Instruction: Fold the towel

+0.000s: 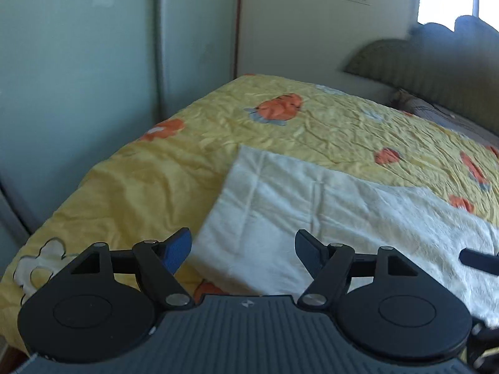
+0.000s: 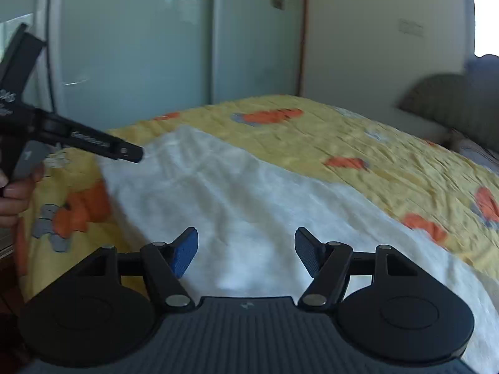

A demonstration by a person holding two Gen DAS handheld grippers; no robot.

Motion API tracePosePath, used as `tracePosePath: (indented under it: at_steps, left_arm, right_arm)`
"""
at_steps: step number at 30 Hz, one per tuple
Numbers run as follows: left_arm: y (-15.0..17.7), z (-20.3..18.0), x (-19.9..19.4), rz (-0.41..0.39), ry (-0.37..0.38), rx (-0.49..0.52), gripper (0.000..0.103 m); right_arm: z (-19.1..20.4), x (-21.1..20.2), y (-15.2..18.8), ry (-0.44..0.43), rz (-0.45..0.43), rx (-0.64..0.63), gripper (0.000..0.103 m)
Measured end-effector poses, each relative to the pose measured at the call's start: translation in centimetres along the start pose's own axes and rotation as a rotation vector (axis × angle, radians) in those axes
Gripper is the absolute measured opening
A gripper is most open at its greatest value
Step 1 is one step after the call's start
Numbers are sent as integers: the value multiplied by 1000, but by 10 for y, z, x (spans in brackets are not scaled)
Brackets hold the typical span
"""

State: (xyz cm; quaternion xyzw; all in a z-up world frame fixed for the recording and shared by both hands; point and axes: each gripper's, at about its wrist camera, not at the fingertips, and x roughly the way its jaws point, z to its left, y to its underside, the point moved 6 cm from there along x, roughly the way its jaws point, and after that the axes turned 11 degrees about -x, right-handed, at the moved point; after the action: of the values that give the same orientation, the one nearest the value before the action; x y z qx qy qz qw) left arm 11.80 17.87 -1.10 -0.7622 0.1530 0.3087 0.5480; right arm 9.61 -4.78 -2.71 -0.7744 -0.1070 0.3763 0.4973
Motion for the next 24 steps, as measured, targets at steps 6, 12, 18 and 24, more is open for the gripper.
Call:
tracePosePath:
  at_steps: [6,12,18,24]
  left_arm:
    - [-7,47,1,88,18,-234,74]
    - [0,49,13,195,161,-363,64]
    - [9,52,32,257,173,-482,33]
    - [2,50,24,168,186,-449,18]
  right_arm:
    - [74,54,-32,-94,-27,-279,41]
    - [90,83,-31,-110,16,-345,23]
    - [89,81,-30,-111,23,-349,18]
    - [89,88,-33,-113,6,-333,6]
